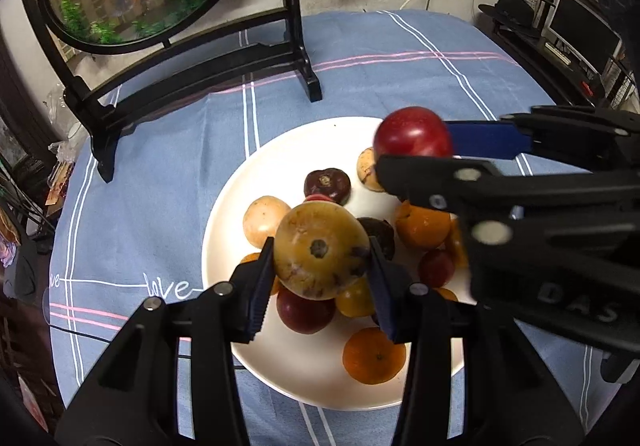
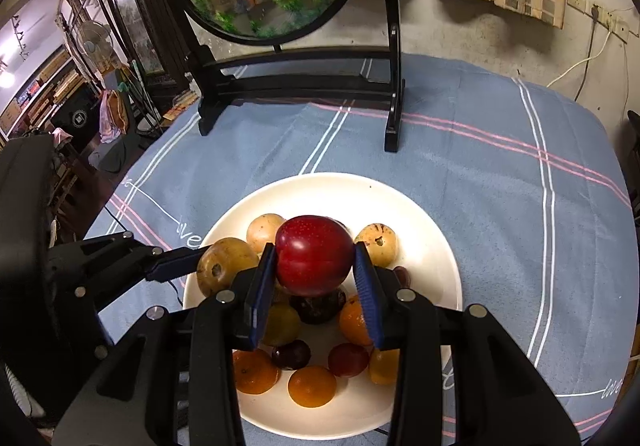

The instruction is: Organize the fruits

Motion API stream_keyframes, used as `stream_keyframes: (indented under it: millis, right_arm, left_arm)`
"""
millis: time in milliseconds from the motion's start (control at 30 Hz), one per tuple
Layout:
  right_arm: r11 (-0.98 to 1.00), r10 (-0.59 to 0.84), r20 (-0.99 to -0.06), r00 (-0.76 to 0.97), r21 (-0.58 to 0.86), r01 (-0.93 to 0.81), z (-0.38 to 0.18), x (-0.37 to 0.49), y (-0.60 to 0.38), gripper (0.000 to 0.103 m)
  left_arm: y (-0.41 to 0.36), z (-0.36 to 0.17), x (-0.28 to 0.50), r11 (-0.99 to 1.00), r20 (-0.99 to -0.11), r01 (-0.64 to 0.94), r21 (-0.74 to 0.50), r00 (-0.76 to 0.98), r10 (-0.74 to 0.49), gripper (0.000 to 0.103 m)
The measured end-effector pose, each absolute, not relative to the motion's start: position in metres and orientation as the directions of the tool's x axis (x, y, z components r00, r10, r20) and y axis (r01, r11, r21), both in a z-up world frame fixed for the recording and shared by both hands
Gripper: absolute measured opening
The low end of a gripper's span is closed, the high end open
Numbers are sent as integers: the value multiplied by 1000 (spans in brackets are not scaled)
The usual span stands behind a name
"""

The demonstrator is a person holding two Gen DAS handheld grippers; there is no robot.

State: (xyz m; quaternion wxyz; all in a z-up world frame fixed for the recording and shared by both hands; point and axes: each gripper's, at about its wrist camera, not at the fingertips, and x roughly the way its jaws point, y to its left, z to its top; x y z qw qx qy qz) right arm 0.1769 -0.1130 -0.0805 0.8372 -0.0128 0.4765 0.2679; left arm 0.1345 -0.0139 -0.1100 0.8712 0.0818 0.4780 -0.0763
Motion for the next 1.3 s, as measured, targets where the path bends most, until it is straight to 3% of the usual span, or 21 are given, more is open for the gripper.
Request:
stream_keyframes:
  millis: [100,133,167,200,533,800,1100,1300]
  right_arm:
    - [862,419,-820,390,224,-455,-86,183,-109,43]
    - [859,423,-824,376,233,-456,-87,184,-109,53]
    - [864,420,-821,387,230,-449,-85,183,-110,63]
    - [867,421,-810,409,225,-445,-82,182,-113,64]
    - [875,448,-773,449,275,-399,-68,159,-148,64]
    - [878,475,-742,473,359,-317,-67,117,-185,65]
    - [895,445,-743,500,341,-289,-57,76,-190,65]
    - [895,441,-731,521,318,-311,-45,55,-185,66]
  left_arm:
    - [-17,-112,135,971,-849,225,76,526,-55,46]
    - [-18,-113,135,971,-849,225,75,525,-56,47]
    - [-18,-112,134,972,-845,224,77,531,-55,54]
    - [-18,-109,133,972,-835,218,88,549,-48,64]
    - [-9,-86,124,980,-806,185,71,589,-52,69]
    - [-6,-65,103,985,-773,160,70,633,-48,85]
    - [-11,-34,74,981,-705,120,155,709,25,100]
    - [-12,-25,59,970,-668,47,240,732,130,101]
